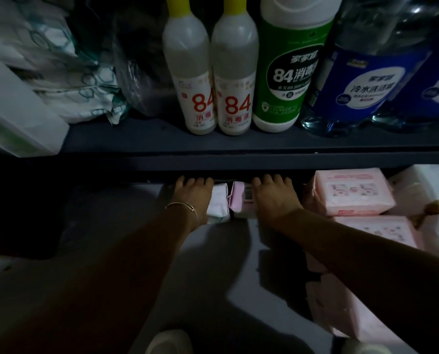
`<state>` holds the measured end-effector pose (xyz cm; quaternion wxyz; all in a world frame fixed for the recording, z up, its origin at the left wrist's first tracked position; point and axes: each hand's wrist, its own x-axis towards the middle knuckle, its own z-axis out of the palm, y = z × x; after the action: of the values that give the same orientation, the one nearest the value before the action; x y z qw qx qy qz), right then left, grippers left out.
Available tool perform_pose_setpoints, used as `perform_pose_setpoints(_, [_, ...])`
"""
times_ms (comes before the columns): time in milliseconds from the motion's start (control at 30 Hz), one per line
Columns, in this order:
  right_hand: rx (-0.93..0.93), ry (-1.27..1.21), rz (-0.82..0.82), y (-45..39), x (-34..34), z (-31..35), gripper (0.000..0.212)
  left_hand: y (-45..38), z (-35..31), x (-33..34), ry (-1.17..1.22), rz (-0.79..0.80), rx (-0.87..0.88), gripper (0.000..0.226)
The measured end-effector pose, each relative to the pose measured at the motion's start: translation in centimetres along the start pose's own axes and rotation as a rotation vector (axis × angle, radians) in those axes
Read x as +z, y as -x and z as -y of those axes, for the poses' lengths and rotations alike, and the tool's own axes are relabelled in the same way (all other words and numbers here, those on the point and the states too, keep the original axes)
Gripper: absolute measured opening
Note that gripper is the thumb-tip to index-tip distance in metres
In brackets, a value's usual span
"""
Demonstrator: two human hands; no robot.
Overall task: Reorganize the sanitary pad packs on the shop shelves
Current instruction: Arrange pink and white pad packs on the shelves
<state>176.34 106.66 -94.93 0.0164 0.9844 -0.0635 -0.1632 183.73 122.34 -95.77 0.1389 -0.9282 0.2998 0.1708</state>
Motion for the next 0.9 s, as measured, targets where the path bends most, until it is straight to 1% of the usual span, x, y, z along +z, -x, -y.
perform_pose_setpoints(67, [-0.013, -0.078, 0.032, 0.6, -1.0, -0.1, 0.052, 0.5, 0.8, -1.1, 0.080, 0.076, 0.021, 0.074])
perform_pose_setpoints(133, [-0.017, -0.183, 0.067, 1.5, -2.8, -0.3, 0.058, 1.6, 1.9, -2.9, 0.203, 0.156, 0.015, 0.070])
perform_pose_setpoints(200, [-0.017, -0.297, 0.090, 2.6, -5.2, -0.6, 0.060, 3.1, 3.1, -5.5, 0.317, 0.241, 0.002, 0.061])
perform_pose_setpoints(300, [-0.043, -0.399, 0.121, 4.5, -9.9, -1.4, 0.057, 5.9, 4.6, -10.5, 0.448, 0.271, 0.006, 0.050])
perform_pose_setpoints(367, [-0.061, -0.459, 0.110, 6.1, -13.5, -2.1, 0.058, 8.2, 5.1, -14.3, 0.477, 0.263, 0.020, 0.053])
perform_pose_setpoints(433, [-0.080, -0.580, 0.074, 8.0, -17.2, -2.8, 0.058, 10.8, 5.2, -18.2, 0.508, 0.227, 0.029, 0.051])
perform_pose_setpoints(500, [-0.102, -0.609, 0.003, 10.1, -20.8, -3.3, 0.038, 13.5, 5.3, -22.1, 0.532, 0.171, 0.032, 0.041])
perform_pose_setpoints(533, [-0.104, -0.590, -0.034, 11.3, -22.6, -3.6, 0.035, 14.9, 5.3, -24.0, 0.532, 0.145, 0.030, 0.039])
perform_pose_setpoints(633, [-0.117, -0.581, -0.171, 14.6, -27.9, -4.3, 0.034, 18.8, 5.4, -29.3, 0.509, 0.056, 0.023, 0.039])
perform_pose_setpoints(767, [-0.148, -0.657, -0.259, 18.1, -33.9, -5.1, 0.026, 23.0, 6.0, -34.9, 0.515, -0.096, 0.026, 0.039])
perform_pose_setpoints(900, [-0.151, -0.563, -0.402, 19.3, -39.2, -5.2, 0.026, 24.4, 7.6, -39.0, 0.527, -0.216, 0.030, 0.035])
